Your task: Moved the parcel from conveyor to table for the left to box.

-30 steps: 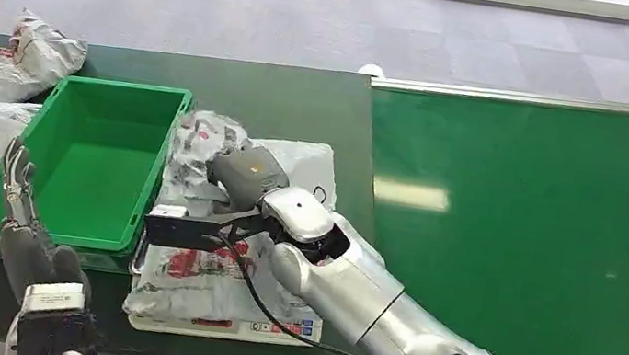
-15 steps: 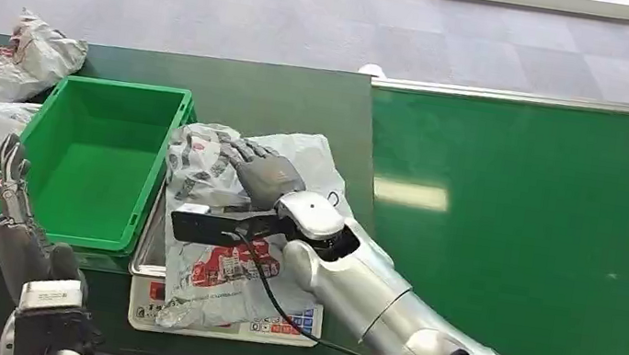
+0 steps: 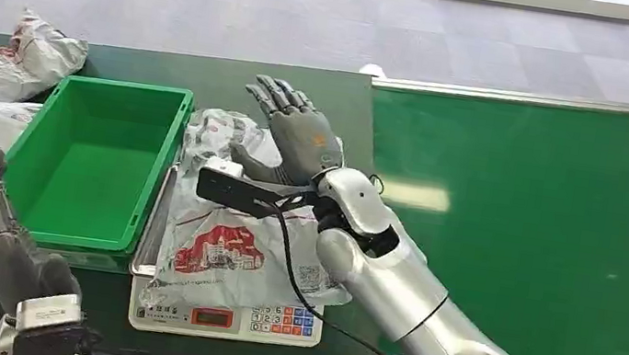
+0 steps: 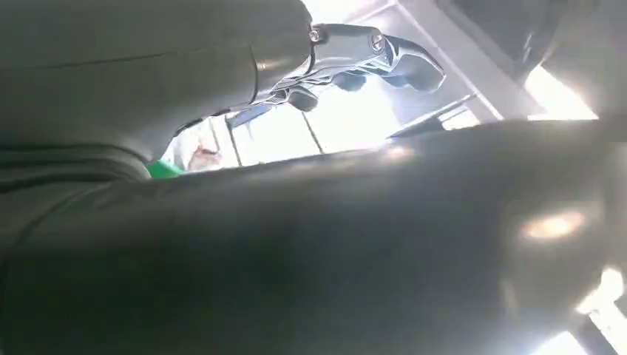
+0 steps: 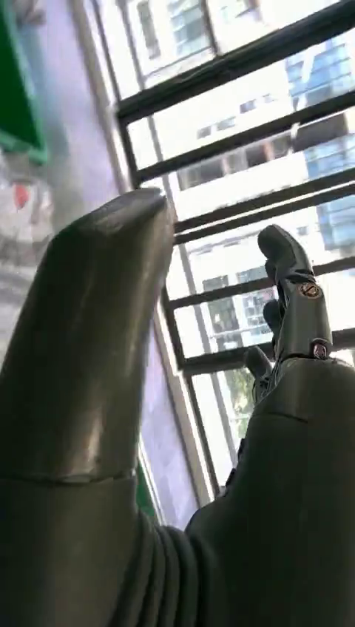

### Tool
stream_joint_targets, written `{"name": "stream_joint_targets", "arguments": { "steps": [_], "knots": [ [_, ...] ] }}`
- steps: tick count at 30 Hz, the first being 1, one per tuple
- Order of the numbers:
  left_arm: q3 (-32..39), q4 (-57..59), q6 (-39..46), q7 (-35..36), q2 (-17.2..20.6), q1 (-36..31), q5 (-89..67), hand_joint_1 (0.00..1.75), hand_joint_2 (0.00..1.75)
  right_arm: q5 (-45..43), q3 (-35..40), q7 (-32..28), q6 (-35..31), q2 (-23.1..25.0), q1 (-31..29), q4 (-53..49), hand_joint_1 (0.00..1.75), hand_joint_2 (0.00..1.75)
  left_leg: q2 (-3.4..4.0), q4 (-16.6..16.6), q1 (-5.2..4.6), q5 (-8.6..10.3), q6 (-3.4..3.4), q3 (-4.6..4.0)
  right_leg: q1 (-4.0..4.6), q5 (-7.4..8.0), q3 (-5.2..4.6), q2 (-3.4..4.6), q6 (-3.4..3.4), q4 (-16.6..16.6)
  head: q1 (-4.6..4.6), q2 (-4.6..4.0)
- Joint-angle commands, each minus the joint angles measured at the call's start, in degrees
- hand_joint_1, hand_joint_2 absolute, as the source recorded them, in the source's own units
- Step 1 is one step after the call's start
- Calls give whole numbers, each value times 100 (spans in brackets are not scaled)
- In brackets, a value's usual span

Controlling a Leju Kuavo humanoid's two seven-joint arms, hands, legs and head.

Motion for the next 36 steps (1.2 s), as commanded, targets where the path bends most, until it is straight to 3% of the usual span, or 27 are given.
{"name": "stream_joint_targets", "arguments": {
  "steps": [1, 8, 10, 12, 15, 16, 19, 20, 23, 25, 26, 27, 29, 32, 36],
  "knots": [
    [-76, 167, 148, 143, 81, -276, -379, 0, 0, 49, -663, -40, -100, -697, 468, -1599, 0, 0, -19, 1, 3, 6, -1, -11, 3, 1, 0, -28, 1, -4, 2, 0],
    [-97, 184, 174, 117, 120, -281, -447, 0, 0, 167, -725, -91, -304, -628, 482, -1553, 0, 0, -7, -6, 4, 10, -2, -8, 4, 8, -1, -23, 2, -9, 0, 0],
    [-182, 298, 179, 328, 226, -517, -932, 0, 0, 399, -921, 23, -497, -908, 653, -2149, 0, 0, -8, -3, 2, 6, -1, -5, 1, 4, 1, -20, 3, -4, 2, 0],
    [-263, 500, 163, 650, 435, -839, -1382, 0, 0, 475, -1111, 178, -213, -1369, 832, -2774, 0, 0, -32, 1, 5, 11, -1, -16, 5, 3, 0, -47, 4, -6, 0, 0],
    [-403, 848, 35, 921, 847, -1221, -1756, 0, 0, 522, -1683, 64, -418, -2351, 1749, -3756, 0, 0, -82, -5, 6, 20, 2, -10, 9, 1, 23, -93, 6, -22, 2, 0],
    [-453, 935, -134, 1113, 965, -1282, -2128, 0, 0, 427, -2023, -105, -585, -2648, 2320, -4149, 0, 0, -78, -7, 8, 16, 2, 2, 12, 0, 34, -86, 6, -28, 0, 0],
    [-1017, 1457, -1485, 1823, 1449, -1891, -3400, 0, 0, 493, -2618, -392, -821, -3102, 3450, -4995, 0, 0, -92, -7, 6, 14, 5, 8, 10, -3, 50, -101, 6, -33, 2, 0],
    [-1257, 1741, -1840, 1926, 1619, -2217, -3605, 0, 175, 633, -2729, -385, -821, -3238, 3771, -5212, 0, 0, -127, -11, 7, 22, 6, 2, 11, -4, 59, -140, 8, -45, 2, 0],
    [-1825, 2806, -2801, 1676, 2122, -3242, -2933, 0, 175, 1051, -3058, -203, -945, -3628, 4905, -5881, 0, 0, -134, -2, 1, 19, 7, -11, 6, -5, 47, -152, 5, -39, 4, 0],
    [-2344, 3801, -3440, 1450, 2482, -4273, -2494, 0, 175, 1056, -3585, -55, -1170, -4066, 5956, -6400, 0, 0, -123, 5, -1, 12, 7, -14, 4, -8, 36, -138, 5, -31, 2, 0],
    [-2678, 4247, -3851, 1313, 2606, -4780, -2322, 0, 0, 968, -3948, -97, -1282, -4181, 6480, -6640, 0, 0, -162, 4, 0, 21, 5, -23, 5, -11, 41, -182, 4, -35, 2, 0],
    [-2953, 4667, -4133, 1189, 2642, -5291, -2104, 0, 0, 804, -4348, -198, -1356, -4194, 7038, -6912, 0, 0, -172, 14, 0, 18, 6, -27, 5, -16, 37, -190, 5, -27, 2, 0],
    [-3418, 4995, -4644, 1145, 2729, -5820, -1851, 0, 0, 667, -4681, -388, -1353, -4124, 7487, -7140, 0, 0, -166, 23, -1, 16, 5, -39, 7, -16, 24, -190, 5, -19, 4, 0],
    [-3559, 4907, -4645, 1221, 2811, -5844, -1696, 0, 0, 675, -4649, -410, -1258, -4073, 7373, -7123, 0, 0, -55, 16, -9, -2, 7, -23, 2, -3, 4, -74, 6, -12, 4, 0],
    [-3694, 4711, -4612, 1374, 2913, -5754, -1581, 0, 0, 740, -4541, -349, -1170, -4054, 7188, -7069, 0, 0, 23, -3, -3, 0, 6, -52, -3, 12, -5, -1, 9, -15, 2, 0]
  ]
}}
